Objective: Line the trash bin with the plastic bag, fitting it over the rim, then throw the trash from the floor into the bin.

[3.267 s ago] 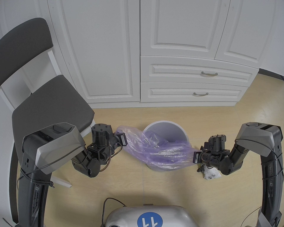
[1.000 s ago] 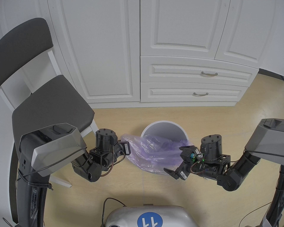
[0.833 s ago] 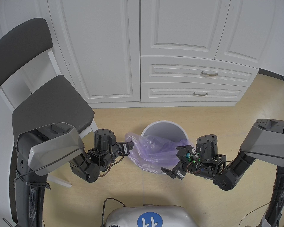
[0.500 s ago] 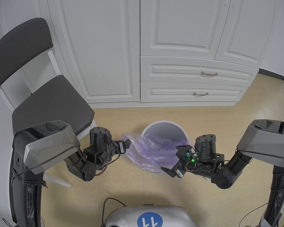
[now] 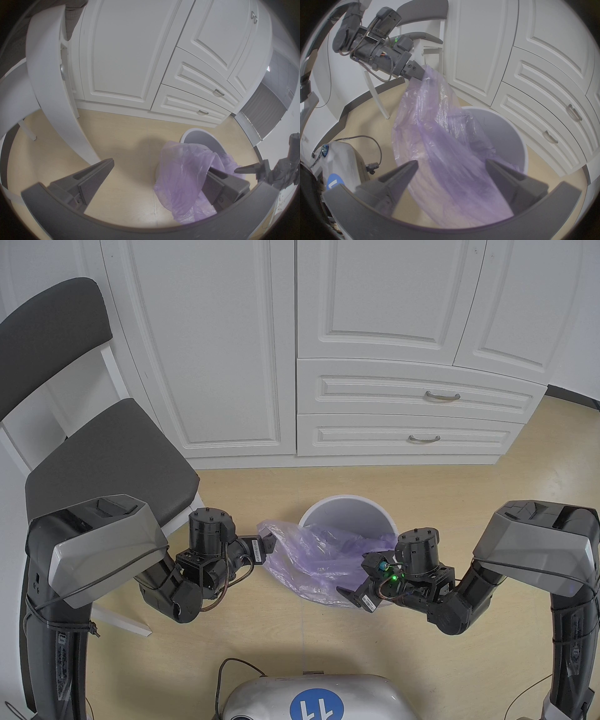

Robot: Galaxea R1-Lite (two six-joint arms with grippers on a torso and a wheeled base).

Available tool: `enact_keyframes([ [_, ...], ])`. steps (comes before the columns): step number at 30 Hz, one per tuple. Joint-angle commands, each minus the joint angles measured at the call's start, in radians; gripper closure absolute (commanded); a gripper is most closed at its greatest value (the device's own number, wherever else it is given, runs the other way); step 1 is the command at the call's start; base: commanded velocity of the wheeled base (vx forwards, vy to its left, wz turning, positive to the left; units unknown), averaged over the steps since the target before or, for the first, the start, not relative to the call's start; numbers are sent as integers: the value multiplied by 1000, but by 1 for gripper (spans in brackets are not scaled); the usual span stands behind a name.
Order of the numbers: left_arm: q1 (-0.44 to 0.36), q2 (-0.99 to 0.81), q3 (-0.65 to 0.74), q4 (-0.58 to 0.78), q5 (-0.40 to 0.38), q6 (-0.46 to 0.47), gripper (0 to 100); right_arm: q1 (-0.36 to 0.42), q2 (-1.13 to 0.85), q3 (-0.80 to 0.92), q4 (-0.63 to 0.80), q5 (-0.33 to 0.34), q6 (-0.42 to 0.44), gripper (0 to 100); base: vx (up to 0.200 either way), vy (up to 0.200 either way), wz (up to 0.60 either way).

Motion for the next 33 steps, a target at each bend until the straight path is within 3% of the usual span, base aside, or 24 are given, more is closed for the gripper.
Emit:
enact_keyframes([
  [1,0,0,-2,-5,1,0,0,-3,54,-63,-18,-10,30,100,0,0,0],
  [16,-1,6,-4,-65,1,-2,0,-34,68,-195,-46,-75,152,100,0,0,0],
  [19,-3,6,47,-168,-12,6,0,-34,180,-393,-49,-204,237,100,0,0,0],
  [20,-3,5,54,-177,-12,6,0,-34,191,-409,-50,-214,243,100,0,0,0],
  [21,-3,5,93,-238,-38,17,0,-37,252,-515,-49,-271,266,100,0,0,0],
  [23,-4,8,126,-304,-88,32,0,-55,321,-629,-42,-305,274,100,0,0,0],
  [24,-4,8,126,-304,-88,32,0,-55,321,-629,-42,-305,274,100,0,0,0],
  [26,-6,19,153,-377,-141,40,0,-86,420,-808,-38,-329,275,100,0,0,0],
  [31,-7,31,142,-401,-144,41,0,-144,601,-1126,42,-369,275,100,0,0,0],
  [33,-7,26,143,-403,-144,40,0,-164,625,-1126,65,-357,277,100,0,0,0],
])
